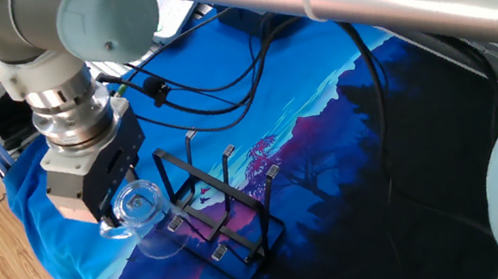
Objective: Take the cup off the cup rack
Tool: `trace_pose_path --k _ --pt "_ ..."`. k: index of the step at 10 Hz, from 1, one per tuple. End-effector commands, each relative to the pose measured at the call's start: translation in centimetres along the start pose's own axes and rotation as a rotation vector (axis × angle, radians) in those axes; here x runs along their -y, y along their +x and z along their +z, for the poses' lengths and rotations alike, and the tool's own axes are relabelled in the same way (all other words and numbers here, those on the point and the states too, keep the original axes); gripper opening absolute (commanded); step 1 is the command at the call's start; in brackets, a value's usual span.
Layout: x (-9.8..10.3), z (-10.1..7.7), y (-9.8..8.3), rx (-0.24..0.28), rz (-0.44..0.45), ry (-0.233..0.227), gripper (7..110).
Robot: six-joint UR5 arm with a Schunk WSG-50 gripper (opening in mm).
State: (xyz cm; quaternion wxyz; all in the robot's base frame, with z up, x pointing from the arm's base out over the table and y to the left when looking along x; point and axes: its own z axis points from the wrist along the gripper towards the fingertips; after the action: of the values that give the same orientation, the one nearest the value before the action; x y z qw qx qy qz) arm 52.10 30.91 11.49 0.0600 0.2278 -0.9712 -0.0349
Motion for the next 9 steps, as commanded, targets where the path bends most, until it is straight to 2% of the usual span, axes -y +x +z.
trace_pose_path --k 1,3,6,9 --pt "-1.6 -0.5 0.1 -0.031 0.020 -0.036 88" --pt "-1.0 -0.2 0.7 -0.046 0.009 -0.001 88" --pt "0.3 0.5 1.7 -0.061 -0.004 0.026 88" --pt "0.0 0.7 1.9 -0.060 0.005 0.017 88"
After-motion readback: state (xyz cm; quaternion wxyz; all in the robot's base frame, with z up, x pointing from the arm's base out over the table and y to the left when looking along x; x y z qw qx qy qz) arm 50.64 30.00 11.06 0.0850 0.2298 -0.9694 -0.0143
